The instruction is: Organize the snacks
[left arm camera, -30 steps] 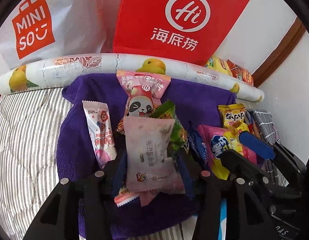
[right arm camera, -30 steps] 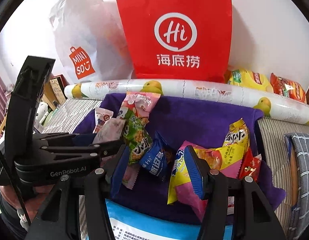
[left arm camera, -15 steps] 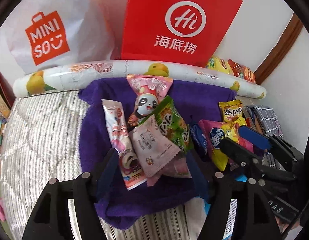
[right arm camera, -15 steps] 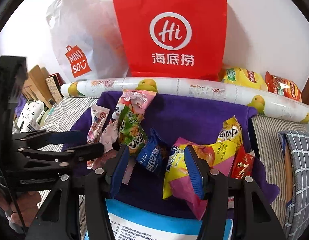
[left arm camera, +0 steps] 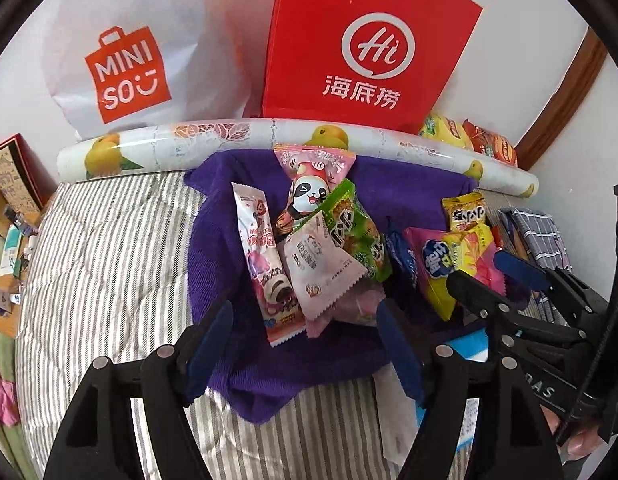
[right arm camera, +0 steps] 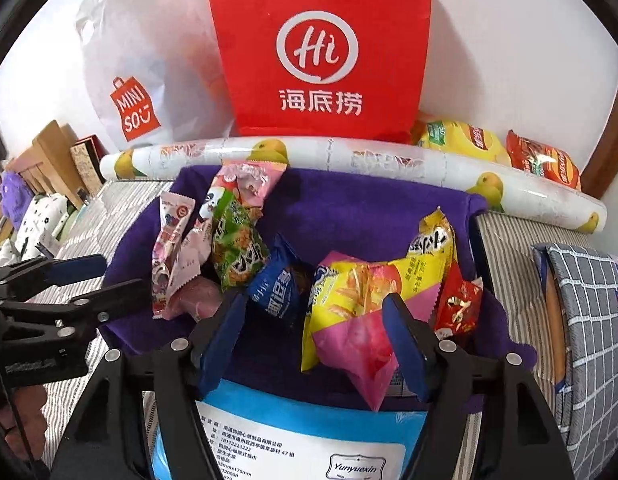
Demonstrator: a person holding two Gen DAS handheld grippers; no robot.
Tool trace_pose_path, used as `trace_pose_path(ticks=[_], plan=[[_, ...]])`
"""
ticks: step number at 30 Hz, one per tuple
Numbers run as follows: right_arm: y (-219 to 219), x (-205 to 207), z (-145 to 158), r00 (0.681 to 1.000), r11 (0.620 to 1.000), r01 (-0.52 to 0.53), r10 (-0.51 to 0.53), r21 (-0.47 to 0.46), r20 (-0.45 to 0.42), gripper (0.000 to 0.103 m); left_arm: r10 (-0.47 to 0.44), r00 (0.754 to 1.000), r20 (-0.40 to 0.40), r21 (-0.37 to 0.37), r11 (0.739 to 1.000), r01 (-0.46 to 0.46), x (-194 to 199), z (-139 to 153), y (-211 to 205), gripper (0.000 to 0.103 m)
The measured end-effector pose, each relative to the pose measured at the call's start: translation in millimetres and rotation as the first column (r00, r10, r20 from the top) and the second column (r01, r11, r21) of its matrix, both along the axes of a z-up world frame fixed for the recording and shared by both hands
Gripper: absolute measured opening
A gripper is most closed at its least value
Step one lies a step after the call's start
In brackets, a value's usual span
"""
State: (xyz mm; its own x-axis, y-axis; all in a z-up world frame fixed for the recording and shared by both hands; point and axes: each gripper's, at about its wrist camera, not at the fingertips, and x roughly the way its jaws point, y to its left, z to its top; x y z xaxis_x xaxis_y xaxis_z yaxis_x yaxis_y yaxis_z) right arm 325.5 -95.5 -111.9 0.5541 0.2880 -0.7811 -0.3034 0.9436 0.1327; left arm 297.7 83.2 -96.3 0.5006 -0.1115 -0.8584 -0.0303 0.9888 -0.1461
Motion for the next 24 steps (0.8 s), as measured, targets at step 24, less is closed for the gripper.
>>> trace_pose_path(ticks=[24], plan=[[-49.2, -144.5, 82.6, 0.980, 0.982, 0.189, -0.187, -0.024, 0.071, 0.088, -0.051, 0.986, 0.157, -0.011, 0.999, 0.053, -117.5, 73.1, -29.2, 0.080]])
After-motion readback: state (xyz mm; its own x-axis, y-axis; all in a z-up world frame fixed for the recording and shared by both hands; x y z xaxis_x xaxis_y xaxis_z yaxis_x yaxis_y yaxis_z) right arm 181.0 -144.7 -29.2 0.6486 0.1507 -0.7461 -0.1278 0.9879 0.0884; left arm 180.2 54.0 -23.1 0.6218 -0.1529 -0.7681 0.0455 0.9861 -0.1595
